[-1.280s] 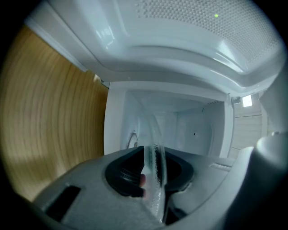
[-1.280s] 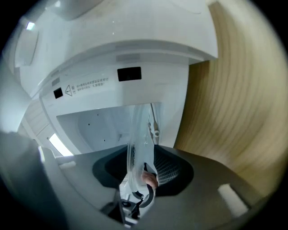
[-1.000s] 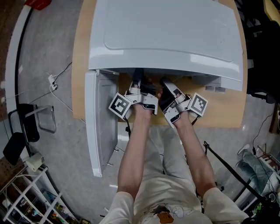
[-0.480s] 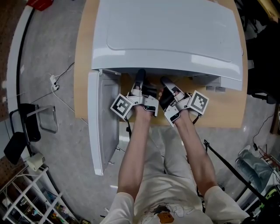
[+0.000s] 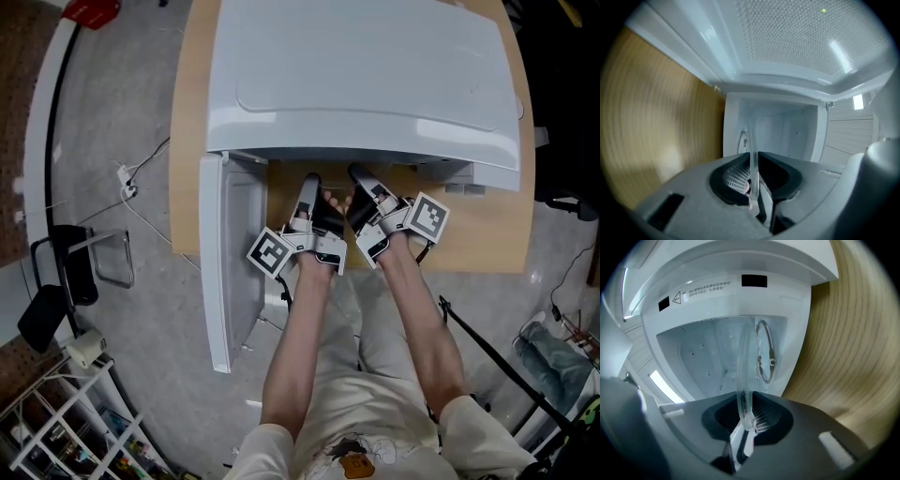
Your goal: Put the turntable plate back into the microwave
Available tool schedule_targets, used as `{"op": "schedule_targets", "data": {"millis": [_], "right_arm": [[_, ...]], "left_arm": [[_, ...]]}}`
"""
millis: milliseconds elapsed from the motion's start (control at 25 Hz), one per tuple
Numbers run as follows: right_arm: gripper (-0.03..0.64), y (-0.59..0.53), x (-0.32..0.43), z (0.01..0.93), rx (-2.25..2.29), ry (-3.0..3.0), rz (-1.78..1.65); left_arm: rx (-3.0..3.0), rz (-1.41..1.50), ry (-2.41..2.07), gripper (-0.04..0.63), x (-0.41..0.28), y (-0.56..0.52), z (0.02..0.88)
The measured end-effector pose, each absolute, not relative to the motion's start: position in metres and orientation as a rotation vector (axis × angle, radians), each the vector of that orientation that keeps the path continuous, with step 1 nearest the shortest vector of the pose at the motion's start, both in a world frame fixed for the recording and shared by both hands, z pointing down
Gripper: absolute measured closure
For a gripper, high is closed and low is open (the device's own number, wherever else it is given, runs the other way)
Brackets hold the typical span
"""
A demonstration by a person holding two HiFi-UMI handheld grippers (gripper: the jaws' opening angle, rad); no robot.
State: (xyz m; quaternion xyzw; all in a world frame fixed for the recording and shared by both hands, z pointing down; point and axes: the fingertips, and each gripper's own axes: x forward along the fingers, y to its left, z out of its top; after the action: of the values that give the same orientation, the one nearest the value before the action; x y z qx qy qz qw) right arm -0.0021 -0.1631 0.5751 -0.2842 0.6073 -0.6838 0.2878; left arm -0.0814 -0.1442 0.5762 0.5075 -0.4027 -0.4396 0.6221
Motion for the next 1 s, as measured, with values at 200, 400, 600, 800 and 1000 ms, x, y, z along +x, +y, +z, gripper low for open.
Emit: {"op": "schedule_targets", "data": {"millis": [200,400,600,800,1000], "right_arm": [[0.563,-0.173,0.002,0.578,-0.776,1.592,-1.816],[0.565,-0.186,0.003,0.580,-0.796,1.596,-1.814],[0.568,-0.200,0.002,0.580,-0.806,1.599,-1.829],[0.506,-0.202,0.000,0.576,-0.794,1.600,-1.834],[0.499,-0.186,0.006,0.584,-0.811,1.591,-1.865]], "left_arm": [[1.158,-1.010,-0.910,0.552,-0.073,-0.135,0.574],[1.172,-0.991,-0.896,0.561,-0.070,-0.149,0.575],[1.180,-0.965,-0.883,0.565,-0.068,-0.162,0.580],[1.175,-0.955,-0.876,0.566,-0.067,-0.170,0.587],[1.169,-0.943,-0.873,0.568,-0.066,-0.180,0.595]]}}
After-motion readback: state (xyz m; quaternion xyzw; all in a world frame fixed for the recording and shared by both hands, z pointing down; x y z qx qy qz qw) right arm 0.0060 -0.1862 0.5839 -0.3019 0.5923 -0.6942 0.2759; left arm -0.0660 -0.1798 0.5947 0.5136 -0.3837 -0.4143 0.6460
